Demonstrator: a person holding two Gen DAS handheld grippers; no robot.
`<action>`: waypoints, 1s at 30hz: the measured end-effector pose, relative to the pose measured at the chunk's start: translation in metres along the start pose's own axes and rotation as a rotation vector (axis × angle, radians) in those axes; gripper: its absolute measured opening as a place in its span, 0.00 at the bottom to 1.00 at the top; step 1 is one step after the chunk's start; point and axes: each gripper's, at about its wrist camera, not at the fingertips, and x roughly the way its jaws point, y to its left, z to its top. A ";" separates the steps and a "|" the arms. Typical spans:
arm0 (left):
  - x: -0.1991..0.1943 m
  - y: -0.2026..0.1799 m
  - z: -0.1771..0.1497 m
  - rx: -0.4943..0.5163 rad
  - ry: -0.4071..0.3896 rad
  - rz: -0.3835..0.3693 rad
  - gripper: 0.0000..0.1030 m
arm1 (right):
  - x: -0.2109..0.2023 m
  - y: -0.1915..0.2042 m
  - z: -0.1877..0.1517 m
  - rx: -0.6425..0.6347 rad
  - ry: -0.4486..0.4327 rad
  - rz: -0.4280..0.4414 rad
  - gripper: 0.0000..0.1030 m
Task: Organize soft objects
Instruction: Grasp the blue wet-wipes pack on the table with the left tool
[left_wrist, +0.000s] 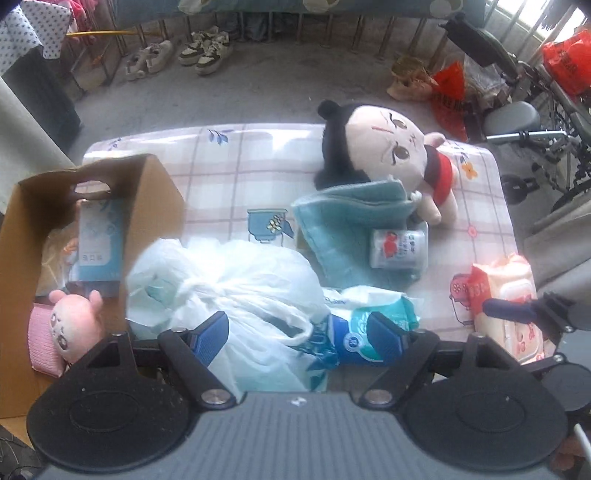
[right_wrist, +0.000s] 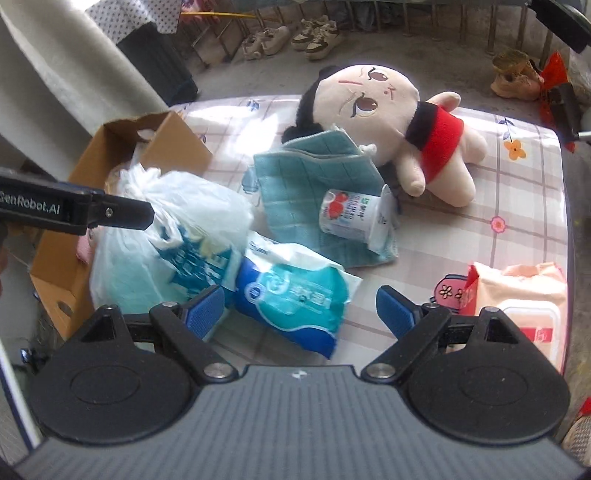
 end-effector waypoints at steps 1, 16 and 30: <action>0.006 -0.009 -0.001 0.000 0.020 -0.003 0.73 | 0.008 -0.002 -0.002 -0.065 0.003 -0.004 0.87; 0.027 -0.023 -0.028 -0.097 0.078 0.063 0.50 | 0.111 0.036 0.005 -0.669 0.150 0.068 0.79; 0.038 -0.056 -0.045 -0.170 0.202 -0.225 0.66 | 0.062 -0.037 -0.058 0.106 0.327 0.038 0.73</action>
